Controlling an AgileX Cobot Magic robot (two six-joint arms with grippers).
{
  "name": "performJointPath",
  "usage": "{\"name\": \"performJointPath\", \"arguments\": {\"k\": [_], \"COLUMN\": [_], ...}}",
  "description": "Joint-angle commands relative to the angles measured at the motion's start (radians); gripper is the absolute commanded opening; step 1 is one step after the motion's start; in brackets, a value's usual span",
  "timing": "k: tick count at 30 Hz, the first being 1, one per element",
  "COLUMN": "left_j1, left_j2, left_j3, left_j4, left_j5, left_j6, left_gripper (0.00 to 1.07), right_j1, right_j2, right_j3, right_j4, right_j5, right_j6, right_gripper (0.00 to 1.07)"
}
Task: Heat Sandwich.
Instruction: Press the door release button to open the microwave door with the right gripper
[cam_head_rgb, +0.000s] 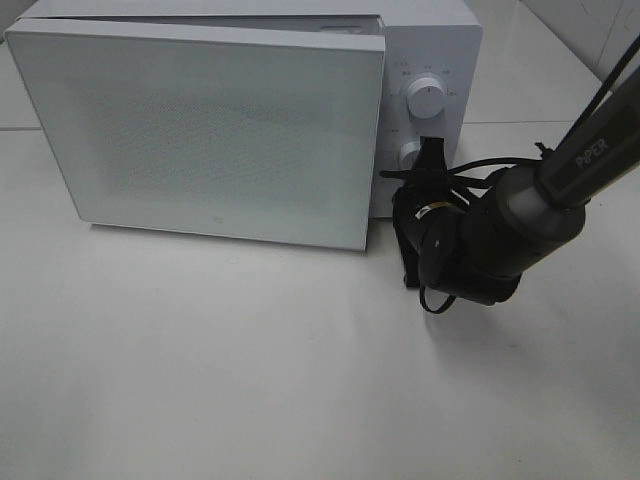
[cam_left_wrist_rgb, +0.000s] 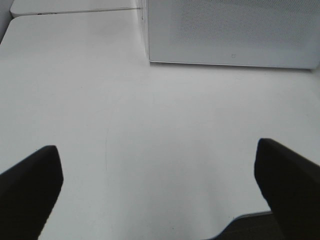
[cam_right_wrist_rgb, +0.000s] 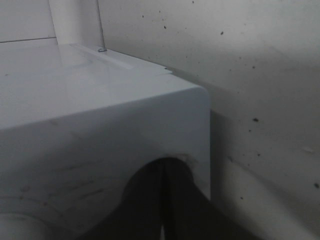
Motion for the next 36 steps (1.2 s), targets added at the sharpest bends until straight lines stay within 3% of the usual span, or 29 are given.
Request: {"name": "performJointPath", "arguments": {"k": [1,24,36], "left_j1": [0.002,0.002,0.002], "left_j2": [-0.016,-0.016,-0.016], "left_j3": [0.001,0.001,0.001], "left_j4": [0.0,0.0,0.0], "left_j5": [-0.014,-0.014,-0.014], "left_j6": [-0.002,-0.002,-0.002], "left_gripper": [1.0,1.0,1.0], "right_j1": [-0.046,-0.046,-0.043], "right_j2": [-0.002,-0.008,-0.084], "right_j3": [-0.083,-0.082,0.031], "right_j4": [-0.035,-0.033,-0.062], "right_j5": [-0.186,-0.079,0.019], "right_j6": [-0.015,-0.026,-0.033], "right_gripper": [0.0,0.0,0.0]}}
